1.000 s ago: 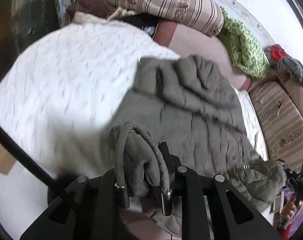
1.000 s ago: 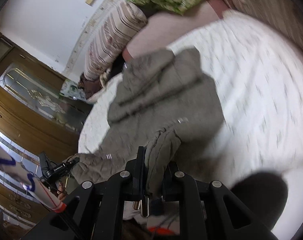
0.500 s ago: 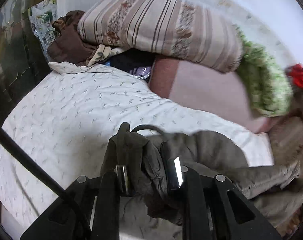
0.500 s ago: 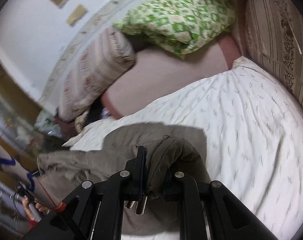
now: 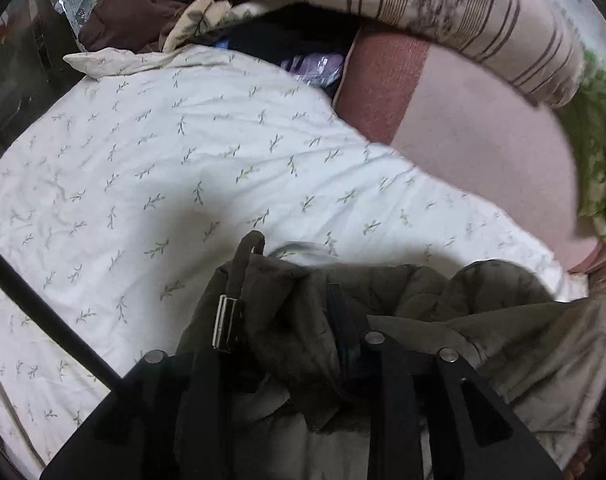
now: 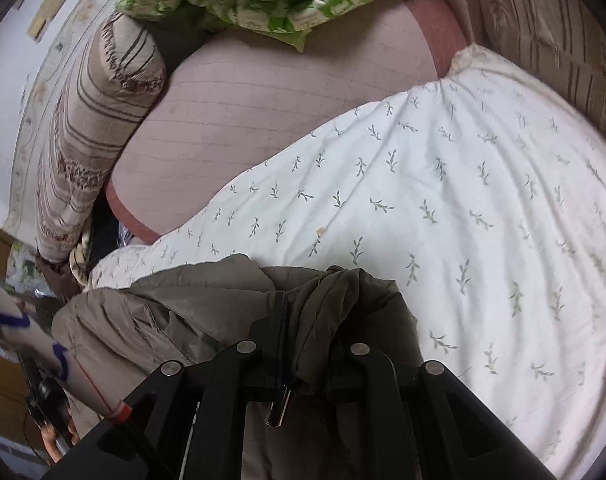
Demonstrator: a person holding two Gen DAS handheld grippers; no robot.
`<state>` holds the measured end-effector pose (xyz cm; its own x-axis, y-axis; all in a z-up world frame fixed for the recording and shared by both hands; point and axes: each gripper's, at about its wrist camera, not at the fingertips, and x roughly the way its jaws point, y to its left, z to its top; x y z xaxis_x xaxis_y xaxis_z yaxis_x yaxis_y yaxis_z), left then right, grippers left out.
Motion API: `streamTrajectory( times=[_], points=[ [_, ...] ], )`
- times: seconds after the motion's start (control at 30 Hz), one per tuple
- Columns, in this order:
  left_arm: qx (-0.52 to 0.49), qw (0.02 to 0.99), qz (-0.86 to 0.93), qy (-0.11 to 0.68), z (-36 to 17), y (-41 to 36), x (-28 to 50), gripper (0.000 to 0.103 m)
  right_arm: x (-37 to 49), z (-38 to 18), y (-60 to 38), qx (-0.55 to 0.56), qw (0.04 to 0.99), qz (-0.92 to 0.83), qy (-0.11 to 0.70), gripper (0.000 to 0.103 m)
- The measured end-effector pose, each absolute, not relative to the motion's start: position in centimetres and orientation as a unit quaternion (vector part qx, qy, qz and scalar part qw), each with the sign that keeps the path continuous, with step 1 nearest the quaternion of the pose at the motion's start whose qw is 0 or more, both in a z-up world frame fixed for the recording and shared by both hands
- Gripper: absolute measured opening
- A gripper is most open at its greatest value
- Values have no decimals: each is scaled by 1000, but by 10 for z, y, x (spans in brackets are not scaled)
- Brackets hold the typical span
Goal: Fold large clothes
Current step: 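Grasp the hem with both tools and lift it toward the hood, then fold the held hem over onto the hood end with both tools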
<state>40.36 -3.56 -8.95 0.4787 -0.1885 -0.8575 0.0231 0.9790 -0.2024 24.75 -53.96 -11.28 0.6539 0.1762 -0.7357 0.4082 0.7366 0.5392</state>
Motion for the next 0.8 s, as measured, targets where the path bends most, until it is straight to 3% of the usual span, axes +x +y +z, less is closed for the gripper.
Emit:
streamTrajectory(
  times=[0.07, 0.1, 0.13, 0.2, 0.23, 0.27, 0.3, 0.43, 0.57, 0.8],
  points=[
    [-97, 860, -74, 495, -75, -29, 392, 35, 241, -102, -538, 350, 845, -63, 399, 20],
    [-109, 861, -85, 489, -65, -24, 385, 43, 238, -97, -536, 345, 850, -60, 393, 24],
    [-118, 863, -93, 482, -57, -20, 379, 57, 234, -91, -534, 340, 855, -59, 387, 26],
    [-120, 879, -91, 453, -34, -13, 361, 66, 227, -77, -529, 324, 866, -63, 375, 37],
    [-117, 882, -92, 446, -27, -12, 358, 67, 223, -71, -526, 314, 872, -71, 369, 53],
    [-112, 885, -98, 440, -17, -12, 352, 67, 217, -61, -523, 297, 881, -89, 356, 80],
    [-105, 887, -106, 438, -8, -13, 346, 67, 211, -54, -521, 287, 888, -104, 342, 91],
    [-70, 901, -100, 417, 19, -20, 319, 67, 190, -21, -500, 244, 908, -106, 322, 88],
    [-18, 905, -120, 408, 24, -53, 291, 68, 178, -2, -449, 181, 925, -62, 328, 73],
    [34, 877, -166, 450, -24, -135, 291, 68, 210, -46, -371, 118, 917, -10, 380, 68]
  ],
)
